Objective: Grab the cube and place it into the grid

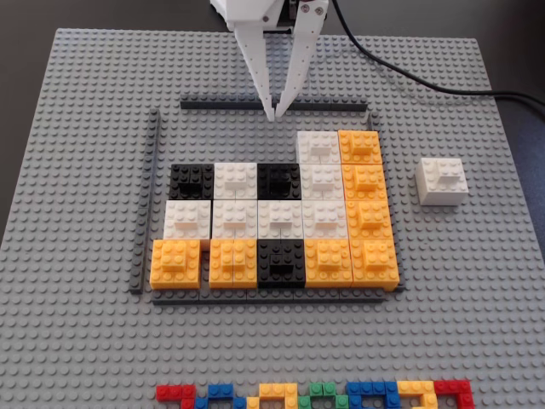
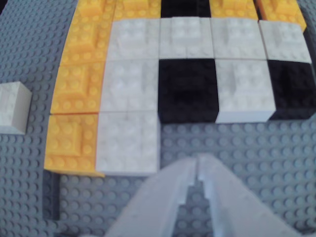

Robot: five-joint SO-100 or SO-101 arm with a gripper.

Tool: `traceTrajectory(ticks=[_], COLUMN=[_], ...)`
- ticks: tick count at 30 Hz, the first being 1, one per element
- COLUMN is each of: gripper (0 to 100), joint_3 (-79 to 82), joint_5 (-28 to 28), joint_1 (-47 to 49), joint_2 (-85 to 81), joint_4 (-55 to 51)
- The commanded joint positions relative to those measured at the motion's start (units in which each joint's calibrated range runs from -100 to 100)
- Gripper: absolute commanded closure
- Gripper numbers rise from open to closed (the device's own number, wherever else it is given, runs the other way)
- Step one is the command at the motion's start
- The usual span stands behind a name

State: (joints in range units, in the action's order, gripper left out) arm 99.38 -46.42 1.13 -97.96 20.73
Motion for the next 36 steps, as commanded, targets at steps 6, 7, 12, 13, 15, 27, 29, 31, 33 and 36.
traceTrajectory(ticks=[6, 7, 12, 13, 15, 27, 29, 31, 33, 36], gripper=[100, 100, 100, 100, 100, 100, 100, 100, 100, 100], joint_3=[0.5, 0.5, 0.5, 0.5, 0.5, -0.4, -1.5, -3.7, -6.5, -11.7], joint_5=[-2.7, -2.7, -2.9, -3.2, -3.6, -1.6, -1.3, -0.9, -0.5, 0.0], joint_1=[-4.9, -4.9, -4.9, -5.0, -5.0, -3.0, -2.7, -2.0, -1.4, -0.7], joint_2=[-2.0, -2.0, -2.0, -2.0, -2.0, -1.9, -1.9, -1.9, -1.7, 0.8], joint_4=[4.2, 4.2, 4.5, 4.6, 4.8, 5.5, 5.2, 4.0, 3.0, 1.4])
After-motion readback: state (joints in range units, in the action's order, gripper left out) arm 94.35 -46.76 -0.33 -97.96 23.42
